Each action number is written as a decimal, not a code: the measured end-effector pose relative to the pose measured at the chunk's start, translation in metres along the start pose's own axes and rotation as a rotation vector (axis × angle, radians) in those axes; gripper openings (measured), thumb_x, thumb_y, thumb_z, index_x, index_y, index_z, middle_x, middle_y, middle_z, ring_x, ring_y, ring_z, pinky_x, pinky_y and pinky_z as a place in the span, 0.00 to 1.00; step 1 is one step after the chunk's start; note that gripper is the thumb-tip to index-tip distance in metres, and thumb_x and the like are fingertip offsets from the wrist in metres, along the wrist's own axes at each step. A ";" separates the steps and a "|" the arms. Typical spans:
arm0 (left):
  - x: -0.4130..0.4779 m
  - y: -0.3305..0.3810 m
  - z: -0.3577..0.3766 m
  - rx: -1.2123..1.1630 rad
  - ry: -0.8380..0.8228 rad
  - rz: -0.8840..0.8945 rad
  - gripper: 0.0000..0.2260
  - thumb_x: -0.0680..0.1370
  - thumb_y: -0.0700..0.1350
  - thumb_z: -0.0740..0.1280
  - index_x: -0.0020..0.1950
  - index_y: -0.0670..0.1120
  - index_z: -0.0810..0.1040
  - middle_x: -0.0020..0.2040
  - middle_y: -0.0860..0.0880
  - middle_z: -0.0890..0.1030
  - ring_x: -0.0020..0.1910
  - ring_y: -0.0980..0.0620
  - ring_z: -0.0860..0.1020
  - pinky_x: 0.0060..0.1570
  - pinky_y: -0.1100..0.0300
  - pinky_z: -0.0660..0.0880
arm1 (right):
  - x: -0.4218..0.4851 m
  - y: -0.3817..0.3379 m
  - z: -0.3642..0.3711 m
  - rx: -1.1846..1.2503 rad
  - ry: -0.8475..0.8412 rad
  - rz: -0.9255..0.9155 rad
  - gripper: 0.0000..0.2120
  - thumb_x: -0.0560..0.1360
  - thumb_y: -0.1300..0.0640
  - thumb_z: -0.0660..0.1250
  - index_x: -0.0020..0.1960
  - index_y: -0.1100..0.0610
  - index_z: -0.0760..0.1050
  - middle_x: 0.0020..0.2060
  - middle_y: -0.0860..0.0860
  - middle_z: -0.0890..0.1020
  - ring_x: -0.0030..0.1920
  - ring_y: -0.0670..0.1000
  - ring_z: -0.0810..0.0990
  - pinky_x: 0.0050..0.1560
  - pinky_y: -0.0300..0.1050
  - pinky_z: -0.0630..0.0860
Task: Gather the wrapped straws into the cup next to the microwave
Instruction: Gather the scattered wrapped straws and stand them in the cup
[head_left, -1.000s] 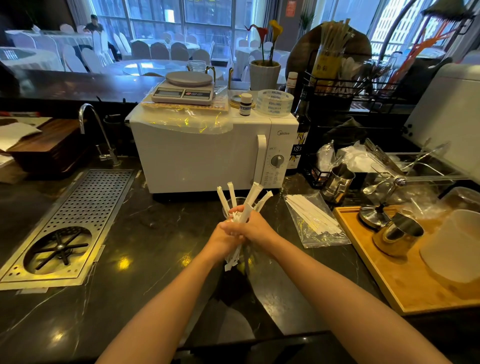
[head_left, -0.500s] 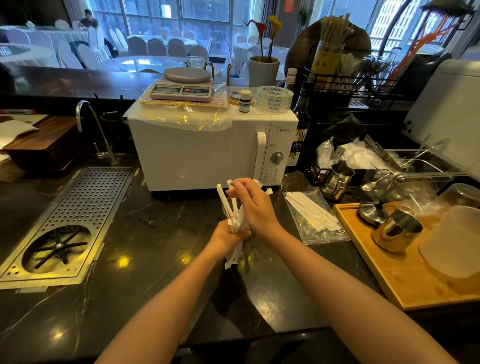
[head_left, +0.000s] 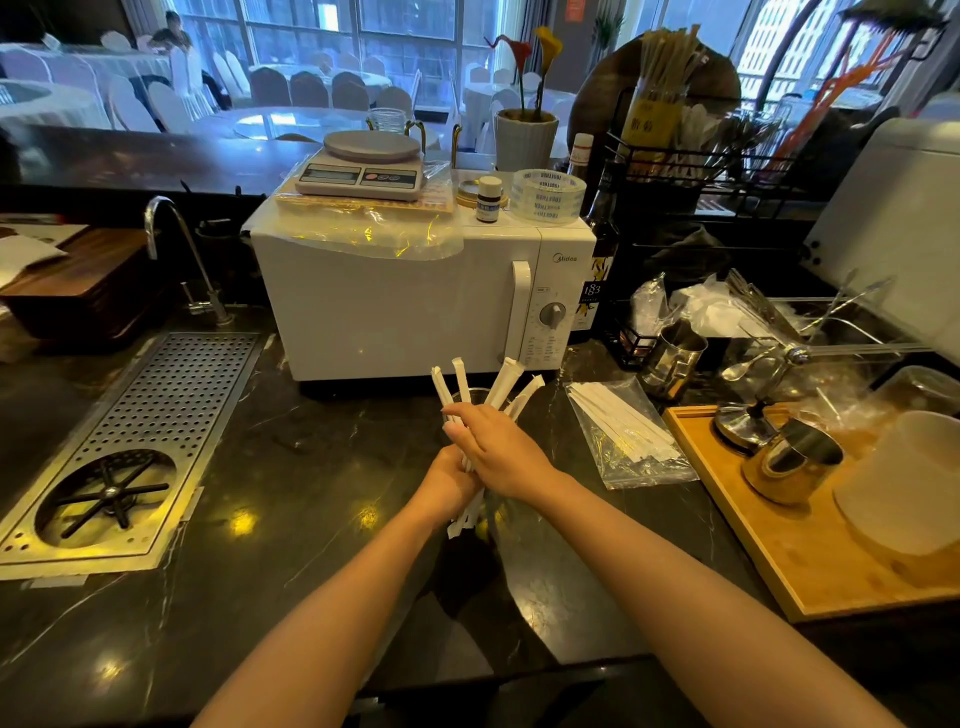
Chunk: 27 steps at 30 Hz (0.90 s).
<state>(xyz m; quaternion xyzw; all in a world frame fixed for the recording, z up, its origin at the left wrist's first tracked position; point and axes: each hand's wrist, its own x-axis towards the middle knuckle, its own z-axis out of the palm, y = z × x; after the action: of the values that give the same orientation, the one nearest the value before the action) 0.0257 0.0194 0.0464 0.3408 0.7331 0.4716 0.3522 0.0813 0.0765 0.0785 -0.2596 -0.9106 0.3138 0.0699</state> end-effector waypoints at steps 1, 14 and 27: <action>0.001 -0.001 0.001 -0.037 0.019 0.022 0.17 0.79 0.31 0.54 0.67 0.29 0.62 0.66 0.30 0.69 0.67 0.35 0.67 0.65 0.50 0.67 | 0.000 0.000 0.000 -0.022 -0.001 -0.009 0.19 0.81 0.53 0.52 0.71 0.56 0.63 0.66 0.58 0.71 0.66 0.57 0.70 0.66 0.52 0.68; 0.000 -0.002 -0.001 -0.634 0.007 -0.287 0.16 0.80 0.34 0.49 0.64 0.35 0.68 0.45 0.46 0.75 0.48 0.51 0.79 0.38 0.69 0.76 | -0.007 0.007 0.024 0.634 0.058 0.217 0.41 0.68 0.66 0.72 0.73 0.55 0.53 0.64 0.60 0.73 0.61 0.53 0.74 0.62 0.45 0.71; 0.001 0.022 -0.066 0.043 -0.119 0.074 0.16 0.74 0.33 0.63 0.62 0.41 0.71 0.51 0.46 0.77 0.58 0.45 0.76 0.57 0.53 0.74 | 0.019 -0.032 0.008 0.670 0.161 0.137 0.14 0.75 0.59 0.65 0.59 0.64 0.76 0.45 0.54 0.77 0.50 0.50 0.77 0.51 0.43 0.75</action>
<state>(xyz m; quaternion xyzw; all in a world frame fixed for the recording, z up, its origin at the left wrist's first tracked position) -0.0262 -0.0023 0.0865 0.4027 0.7075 0.4475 0.3701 0.0491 0.0609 0.0911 -0.3068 -0.7291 0.5776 0.2016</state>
